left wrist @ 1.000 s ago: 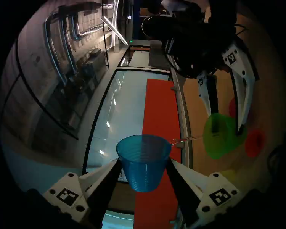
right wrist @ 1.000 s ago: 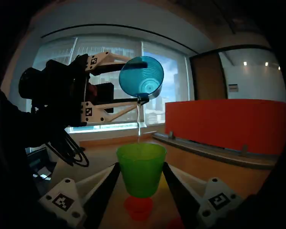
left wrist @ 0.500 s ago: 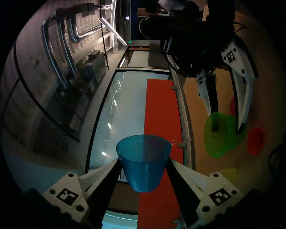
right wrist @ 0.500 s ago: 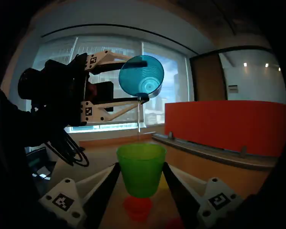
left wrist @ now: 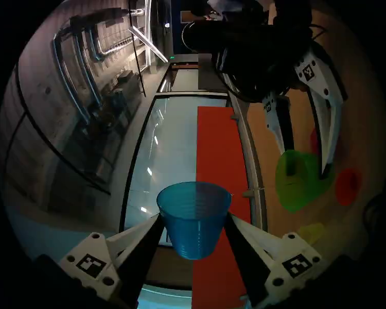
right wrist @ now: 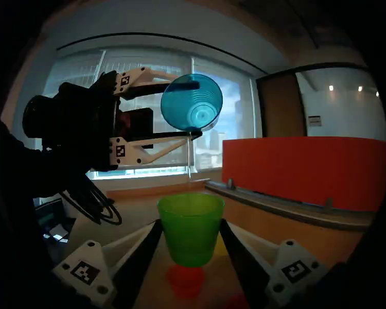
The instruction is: Pour water
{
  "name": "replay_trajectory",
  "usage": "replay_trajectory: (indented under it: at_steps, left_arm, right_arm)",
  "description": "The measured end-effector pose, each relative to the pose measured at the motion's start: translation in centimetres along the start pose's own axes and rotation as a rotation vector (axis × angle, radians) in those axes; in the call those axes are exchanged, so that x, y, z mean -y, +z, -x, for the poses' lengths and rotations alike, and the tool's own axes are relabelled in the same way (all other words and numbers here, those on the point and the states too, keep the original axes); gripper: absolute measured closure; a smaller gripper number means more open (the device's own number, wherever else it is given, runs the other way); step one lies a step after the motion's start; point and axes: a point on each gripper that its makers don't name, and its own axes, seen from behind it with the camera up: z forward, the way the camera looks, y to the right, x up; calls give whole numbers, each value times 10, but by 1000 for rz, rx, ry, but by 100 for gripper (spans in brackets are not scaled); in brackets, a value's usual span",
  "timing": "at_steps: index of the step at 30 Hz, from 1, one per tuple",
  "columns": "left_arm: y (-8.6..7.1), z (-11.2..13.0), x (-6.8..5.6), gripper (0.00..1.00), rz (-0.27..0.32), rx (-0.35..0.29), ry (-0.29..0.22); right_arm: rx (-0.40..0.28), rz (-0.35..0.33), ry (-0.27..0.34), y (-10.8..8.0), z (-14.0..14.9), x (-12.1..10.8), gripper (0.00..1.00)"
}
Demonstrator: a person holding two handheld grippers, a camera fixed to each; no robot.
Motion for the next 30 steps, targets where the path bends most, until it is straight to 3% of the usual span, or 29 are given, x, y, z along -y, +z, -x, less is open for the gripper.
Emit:
replay_trajectory:
  at_steps: [12, 21, 30]
  left_arm:
    - [-2, -2, -7, 19, 0, -2, 2]
    - [0, 0, -3, 19, -4, -4, -22]
    - [3, 7, 9, 19, -1, -3, -33]
  right_arm:
    - [3, 0, -2, 2, -1, 1, 15]
    - [3, 0, -3, 2, -1, 0, 15]
    - [2, 1, -4, 3, 0, 0, 15]
